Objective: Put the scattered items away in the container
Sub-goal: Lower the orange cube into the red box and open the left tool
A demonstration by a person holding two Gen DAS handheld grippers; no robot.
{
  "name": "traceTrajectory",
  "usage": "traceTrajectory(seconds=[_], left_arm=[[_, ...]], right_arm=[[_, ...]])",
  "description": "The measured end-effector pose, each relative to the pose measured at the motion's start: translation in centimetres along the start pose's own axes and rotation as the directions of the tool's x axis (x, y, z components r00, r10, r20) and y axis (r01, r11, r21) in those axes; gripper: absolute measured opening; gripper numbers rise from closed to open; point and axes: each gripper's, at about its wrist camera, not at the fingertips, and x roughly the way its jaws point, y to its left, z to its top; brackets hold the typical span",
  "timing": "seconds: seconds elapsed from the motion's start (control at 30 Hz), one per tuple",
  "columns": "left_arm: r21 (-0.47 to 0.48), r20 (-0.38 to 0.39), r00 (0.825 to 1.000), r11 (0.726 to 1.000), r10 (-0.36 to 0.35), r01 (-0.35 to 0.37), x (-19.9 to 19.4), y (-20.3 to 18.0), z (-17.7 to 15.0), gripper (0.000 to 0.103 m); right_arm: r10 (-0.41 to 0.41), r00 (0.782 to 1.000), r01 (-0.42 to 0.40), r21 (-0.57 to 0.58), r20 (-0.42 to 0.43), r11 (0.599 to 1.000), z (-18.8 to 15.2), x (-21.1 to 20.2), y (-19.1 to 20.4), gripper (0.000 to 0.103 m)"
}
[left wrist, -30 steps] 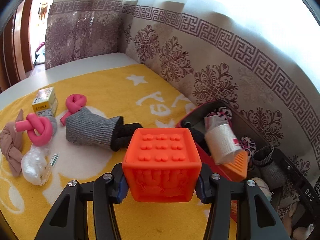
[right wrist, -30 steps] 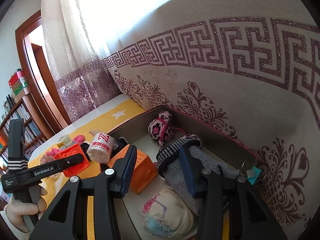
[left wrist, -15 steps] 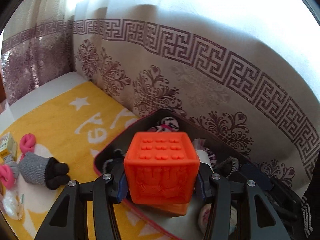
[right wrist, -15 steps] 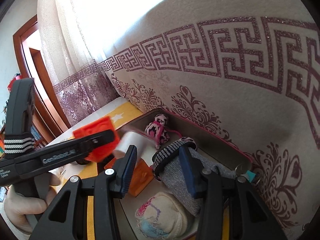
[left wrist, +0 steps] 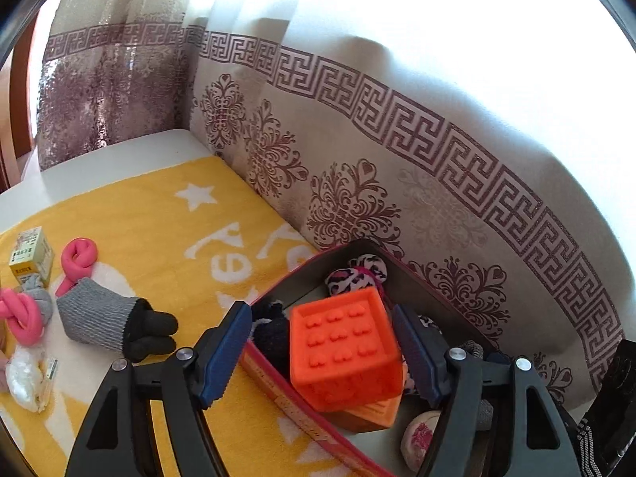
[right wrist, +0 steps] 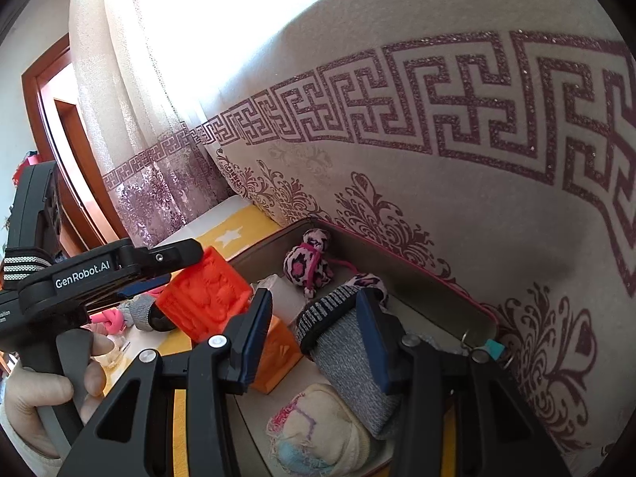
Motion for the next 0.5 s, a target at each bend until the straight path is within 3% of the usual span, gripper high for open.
traceTrajectory(seconds=[0.27, 0.37, 0.5], left_arm=[[-0.055, 0.045, 0.999, 0.998, 0.01, -0.007, -2.9, 2.5, -1.1, 0.075], [-0.074, 0.068, 0.997, 0.996, 0.048, -0.043, -3.5, 3.4, -0.8, 0.075], [-0.071, 0.043, 0.992, 0.991, 0.116, -0.113, -2.3, 4.1, -0.5, 0.075]], right_arm=[[0.011, 1.0, -0.011, -0.014, -0.006, 1.0, -0.3, 0.0, 0.6, 0.048], [0.015, 1.0, -0.015, -0.009, -0.008, 1.0, -0.3, 0.0, 0.5, 0.048], [0.021, 1.0, -0.021, -0.008, -0.01, 1.0, -0.3, -0.1, 0.6, 0.048]])
